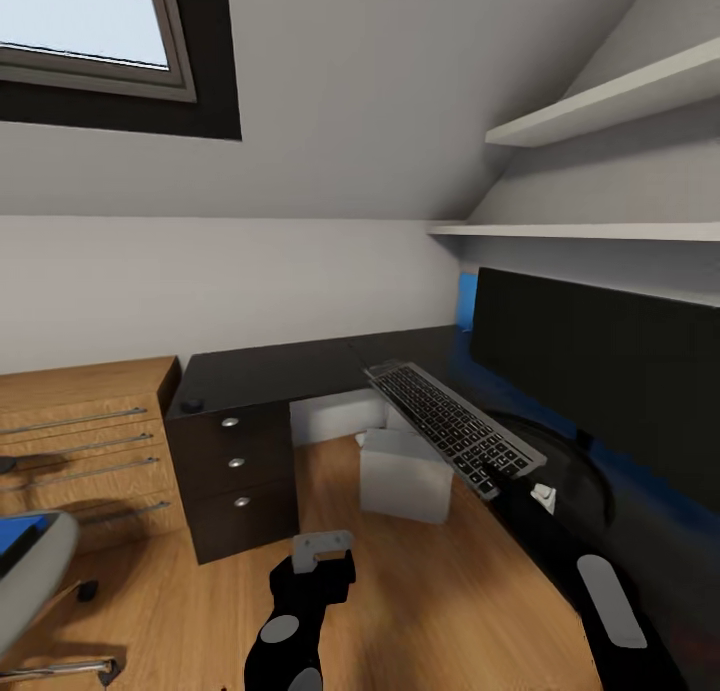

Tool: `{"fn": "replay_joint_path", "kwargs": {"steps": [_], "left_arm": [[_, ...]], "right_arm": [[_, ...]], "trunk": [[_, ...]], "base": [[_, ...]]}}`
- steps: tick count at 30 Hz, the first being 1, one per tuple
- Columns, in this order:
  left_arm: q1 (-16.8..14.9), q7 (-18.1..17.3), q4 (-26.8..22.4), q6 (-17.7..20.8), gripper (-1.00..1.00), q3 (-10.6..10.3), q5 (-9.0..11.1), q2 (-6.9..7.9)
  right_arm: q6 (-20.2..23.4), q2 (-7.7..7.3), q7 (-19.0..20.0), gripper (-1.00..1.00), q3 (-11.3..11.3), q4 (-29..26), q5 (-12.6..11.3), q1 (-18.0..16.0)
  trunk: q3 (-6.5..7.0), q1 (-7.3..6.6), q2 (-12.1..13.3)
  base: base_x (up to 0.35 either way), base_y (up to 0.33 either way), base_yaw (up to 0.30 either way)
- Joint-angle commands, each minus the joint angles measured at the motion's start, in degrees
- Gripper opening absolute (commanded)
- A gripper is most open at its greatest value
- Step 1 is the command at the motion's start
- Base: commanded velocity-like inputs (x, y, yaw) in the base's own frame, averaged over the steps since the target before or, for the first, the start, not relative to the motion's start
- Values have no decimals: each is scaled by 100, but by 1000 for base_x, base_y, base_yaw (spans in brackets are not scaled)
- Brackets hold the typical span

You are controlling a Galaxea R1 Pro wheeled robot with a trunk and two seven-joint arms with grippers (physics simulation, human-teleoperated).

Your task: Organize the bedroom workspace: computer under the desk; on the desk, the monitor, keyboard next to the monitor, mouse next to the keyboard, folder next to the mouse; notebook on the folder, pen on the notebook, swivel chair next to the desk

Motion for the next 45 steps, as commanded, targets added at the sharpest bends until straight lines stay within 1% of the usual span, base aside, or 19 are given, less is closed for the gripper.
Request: {"fn": "replay_joint_path", "kwargs": {"steps": [1, 4, 6, 9, 14, 16, 18, 19, 20, 23, 24, 25, 26, 27, 31, 40, 43, 44, 45], "left_arm": [[-6, 46, -7, 20, 100, -7, 35, 0], [-6, 46, -7, 20, 100, -7, 32, 2], [-6, 46, -7, 20, 100, -7, 33, 5], [-6, 46, -7, 20, 100, -7, 34, 4], [-6, 46, -7, 20, 100, -7, 33, 4], [-6, 46, -7, 20, 100, -7, 34, 4], [-6, 46, -7, 22, 100, -7, 32, 6], [-6, 46, -7, 21, 100, -7, 33, 7], [-6, 46, -7, 22, 100, -7, 34, 7], [-6, 46, -7, 22, 100, -7, 35, 8], [-6, 46, -7, 23, 100, -7, 35, 8], [-6, 46, -7, 22, 100, -7, 35, 8], [-6, 46, -7, 21, 100, -7, 35, 8], [-6, 46, -7, 21, 100, -7, 29, 8], [-6, 46, -7, 22, 100, -16, 26, -1], [-6, 46, -7, 20, 100, -17, 26, 3], [-6, 46, -7, 20, 100, -18, 26, 1], [-6, 55, -7, 22, 100, -43, 57, -8], [-6, 55, -1, 24, 100, -9, 55, -30]], "right_arm": [[49, -10, 10, -100, -10, 1, -49, -3], [50, -99, 6, -100, -5, 4, 39, 73], [39, -136, 14, -100, -4, 2, 271, 132], [34, -143, -3, -100, -9, 1, 401, 149], [32, -133, -47, -100, -24, -27, 414, 153], [27, -110, -252, -100, -97, -36, 383, 153], [20, -95, -695, -100, -209, -40, 284, 153], [17, -92, -834, -100, -230, -41, 220, 153], [10, -76, -1051, -100, -256, -53, 39, 153], [17, -20, -1062, -100, -256, -59, 12, 153], [16, 63, -1060, -100, -261, -59, -96, 153], [14, 82, -1059, -100, -263, -54, -185, 153], [20, 106, -1065, -100, -266, -54, -416, 153], [29, 112, -1063, -100, -267, -58, -488, 153], [27, 115, -1074, -100, -283, -25, -620, 153], [18, 115, -1079, -100, -284, 6, -665, 153], [16, 115, -1079, -100, -272, 151, -666, 153], [30, 148, -1113, -100, -305, 118, -620, 153], [6, 181, -1136, -100, -336, 87, -616, 153]], "trunk": [[-6, -3, -4], [-6, -3, -4], [-6, -3, -4], [-6, -3, -4], [-6, -3, -4], [-6, -3, -4], [-6, -3, -4], [-6, -3, -4], [-6, -3, -4], [-6, -3, -4], [-6, -3, -4], [-6, -3, -4], [-6, -3, -4], [-6, -3, -4], [-6, -3, -4], [-6, -3, -4], [-6, -3, -4], [-6, -3, -4], [-6, -3, -4]], "base": [[-233, -261, 0], [-228, -265, 0], [-225, -267, 0], [-225, -268, 0], [-216, -240, 0], [-96, -141, 0], [-36, -58, 0], [-18, -29, 0], [-2, -4, 0], [-1, -2, 0], [0, 0, 0], [0, 0, 0], [0, 0, 0], [0, 0, 0], [0, -45, 0], [0, -140, 0], [0, -74, 0], [0, 0, 0], [0, 0, 0]]}}
